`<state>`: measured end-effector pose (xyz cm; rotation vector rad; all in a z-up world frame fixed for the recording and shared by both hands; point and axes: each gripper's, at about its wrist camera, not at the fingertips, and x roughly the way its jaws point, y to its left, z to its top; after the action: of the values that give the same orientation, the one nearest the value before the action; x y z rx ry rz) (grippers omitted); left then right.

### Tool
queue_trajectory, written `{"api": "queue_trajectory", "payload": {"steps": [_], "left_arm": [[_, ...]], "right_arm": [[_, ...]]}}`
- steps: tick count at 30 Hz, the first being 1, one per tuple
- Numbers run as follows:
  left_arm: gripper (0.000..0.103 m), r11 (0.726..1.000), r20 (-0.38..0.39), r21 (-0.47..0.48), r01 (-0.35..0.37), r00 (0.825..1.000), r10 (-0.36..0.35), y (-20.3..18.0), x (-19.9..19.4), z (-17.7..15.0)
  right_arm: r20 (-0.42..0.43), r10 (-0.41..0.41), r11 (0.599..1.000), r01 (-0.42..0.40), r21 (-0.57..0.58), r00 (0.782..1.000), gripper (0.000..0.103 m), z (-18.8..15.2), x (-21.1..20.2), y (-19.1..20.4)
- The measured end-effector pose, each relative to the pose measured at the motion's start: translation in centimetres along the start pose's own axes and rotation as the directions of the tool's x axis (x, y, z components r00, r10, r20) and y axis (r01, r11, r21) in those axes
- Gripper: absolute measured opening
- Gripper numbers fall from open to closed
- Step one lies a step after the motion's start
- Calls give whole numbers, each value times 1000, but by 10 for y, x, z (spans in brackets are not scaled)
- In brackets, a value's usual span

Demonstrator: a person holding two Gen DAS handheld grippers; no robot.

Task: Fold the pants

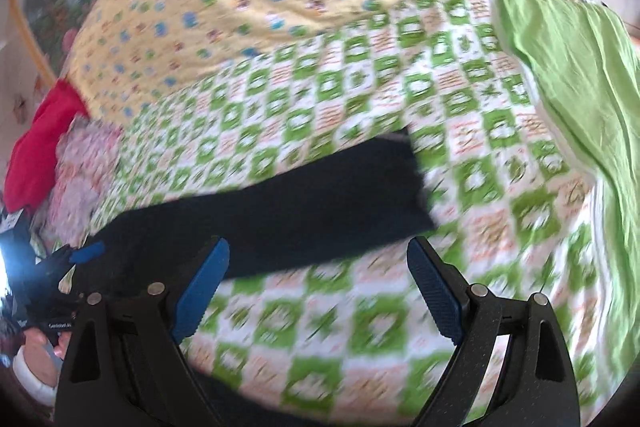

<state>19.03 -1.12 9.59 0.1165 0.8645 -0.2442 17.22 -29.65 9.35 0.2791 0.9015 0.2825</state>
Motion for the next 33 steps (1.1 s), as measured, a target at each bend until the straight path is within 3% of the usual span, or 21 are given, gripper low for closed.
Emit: {"api": "queue_trajectory", "payload": {"steps": [10, 17, 19, 21, 22, 24, 25, 27, 28, 30, 33], "left_arm": [[88, 993, -59, 41, 108, 993, -106, -3, 65, 53], [88, 987, -141, 64, 147, 980, -137, 12, 121, 74], [88, 984, -170, 74, 164, 974, -149, 16, 134, 79], [87, 976, -209, 90, 196, 962, -174, 15, 146, 83], [85, 969, -247, 95, 227, 949, -198, 14, 154, 83], [72, 967, -271, 116, 227, 944, -189, 8, 158, 82], [66, 965, -268, 140, 223, 946, -180, 4, 158, 80], [26, 957, -269, 154, 245, 942, -198, -2, 153, 79], [17, 950, -289, 138, 280, 929, -231, -4, 148, 79], [8, 947, -278, 140, 288, 930, -242, -7, 137, 78], [7, 939, -249, 155, 307, 932, -263, -16, 108, 73]], "right_arm": [[-5, -18, 999, 18, 35, 1000, 90, 55, 41, -31], [-75, -69, 997, 68, -20, 995, 79, 80, 78, -35], [-105, -84, 996, 81, -34, 991, 74, 84, 90, -37], [-129, -95, 995, 91, -42, 987, 59, 86, 98, -38], [-139, -98, 995, 93, -43, 985, 51, 86, 101, -39], [-146, -87, 996, 82, -45, 985, 29, 86, 103, -38], [-143, -84, 996, 79, -43, 986, 24, 85, 102, -39], [-131, -57, 998, 54, -28, 990, 11, 84, 97, -39], [-126, -44, 999, 42, -21, 991, 11, 83, 94, -40], [-104, -16, 1000, 16, -4, 994, 10, 81, 83, -40], [-70, 29, 1000, -28, 7, 997, 9, 76, 63, -39]]}}
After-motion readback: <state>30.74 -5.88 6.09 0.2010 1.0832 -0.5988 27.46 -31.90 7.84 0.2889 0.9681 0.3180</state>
